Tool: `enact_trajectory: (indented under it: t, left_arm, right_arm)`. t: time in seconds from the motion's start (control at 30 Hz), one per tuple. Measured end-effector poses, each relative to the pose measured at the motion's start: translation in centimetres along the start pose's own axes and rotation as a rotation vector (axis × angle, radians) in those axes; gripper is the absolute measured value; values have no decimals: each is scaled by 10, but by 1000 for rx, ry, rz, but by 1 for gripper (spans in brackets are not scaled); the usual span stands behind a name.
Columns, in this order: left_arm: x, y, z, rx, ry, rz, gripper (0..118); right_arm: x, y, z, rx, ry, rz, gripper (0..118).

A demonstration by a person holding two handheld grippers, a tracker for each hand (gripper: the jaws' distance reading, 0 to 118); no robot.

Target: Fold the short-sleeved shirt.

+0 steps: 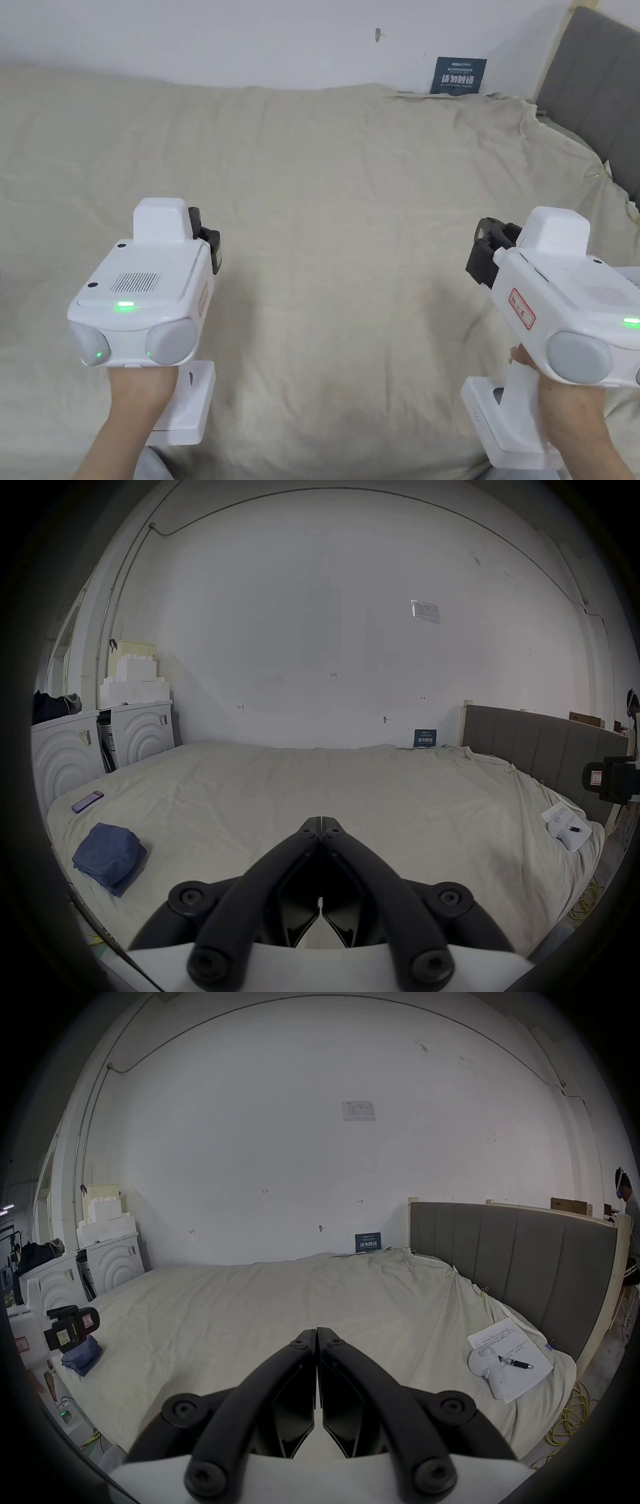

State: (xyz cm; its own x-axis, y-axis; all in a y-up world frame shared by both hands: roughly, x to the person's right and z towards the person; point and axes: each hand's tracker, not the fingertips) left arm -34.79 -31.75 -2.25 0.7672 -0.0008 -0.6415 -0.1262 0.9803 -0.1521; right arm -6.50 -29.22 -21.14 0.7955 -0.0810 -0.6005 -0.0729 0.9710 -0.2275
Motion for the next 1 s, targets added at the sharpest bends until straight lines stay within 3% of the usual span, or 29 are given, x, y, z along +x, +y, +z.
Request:
enact_trajectory:
  t: [1.0]
  left_arm:
    - [4, 3, 1, 6, -5, -17, 0]
  right_arm:
    - [-8, -4, 2, -12, 22, 19, 0]
